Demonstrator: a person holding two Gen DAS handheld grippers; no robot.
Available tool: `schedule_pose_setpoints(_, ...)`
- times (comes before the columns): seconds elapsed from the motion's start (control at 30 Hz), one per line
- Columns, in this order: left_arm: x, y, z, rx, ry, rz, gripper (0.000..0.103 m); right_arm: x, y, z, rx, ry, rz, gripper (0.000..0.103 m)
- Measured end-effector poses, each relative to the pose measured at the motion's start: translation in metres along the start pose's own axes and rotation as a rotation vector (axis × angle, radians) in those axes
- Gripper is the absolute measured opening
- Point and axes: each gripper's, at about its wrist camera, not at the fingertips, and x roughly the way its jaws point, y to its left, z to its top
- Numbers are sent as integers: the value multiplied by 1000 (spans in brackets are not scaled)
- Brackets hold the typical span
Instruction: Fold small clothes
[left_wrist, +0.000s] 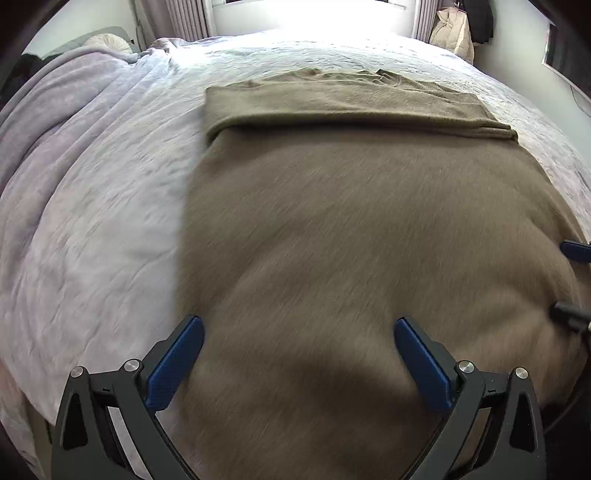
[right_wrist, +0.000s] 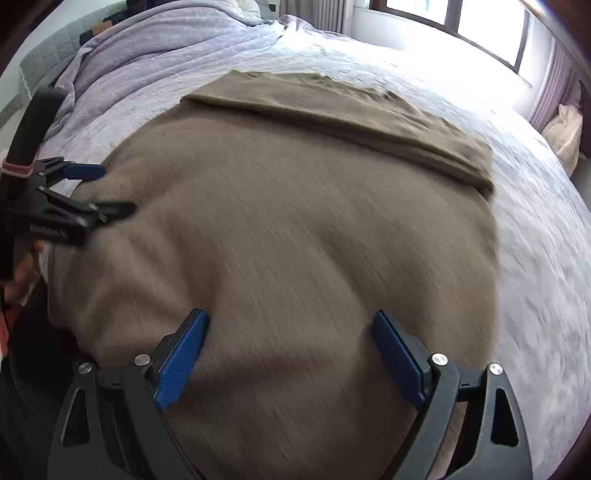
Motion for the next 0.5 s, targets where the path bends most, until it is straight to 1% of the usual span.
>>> schedule_pose_setpoints(0.03,-4,4,-8,1,0,-12,103,-6,-7,-13,3,3,6,93)
schedule_pose_setpoints(0.1,-7,6,-29,14,12,40,103,-18,-14,-34,3,1,7,93)
schedule_pose_setpoints(0.17,-9,14,-42,-2,31,33,103,-25,-7,-52,-88,15,-64,93)
schedule_pose_setpoints(0.2,-13,17,-45,-14,38,34,103,-26,1,-54,-130,15,-102,93)
schedule_pose_setpoints(0.23,-19,18,-45,-21,38,39,103,-32,4,-60,-166,26,-141,93)
schedule_pose_setpoints(0.27,-26,16,-43,-19,25,48,103,-38,10,-62,-187,33,-162,93)
schedule_pose_setpoints(0.3,-33,13,-40,-8,6,53,103,-43,17,-59,-201,23,-154,93)
schedule_pose_setpoints(0.33,-39,6,-35,5,-15,49,103,-49,24,-55,-216,-2,-129,93)
schedule_pose_setpoints(0.37,-43,-4,-28,16,-33,27,103,-56,28,-54,-227,-28,-112,93)
schedule_pose_setpoints(0.43,-46,-27,-18,47,-50,-38,103,-61,43,-40,-246,-87,-85,93)
schedule_pose_setpoints(0.47,-44,-42,-15,72,-48,-65,103,-59,53,-32,-254,-106,-69,93)
schedule_pose_setpoints(0.5,-41,-53,-15,98,-42,-76,103,-53,63,-23,-264,-116,-52,93)
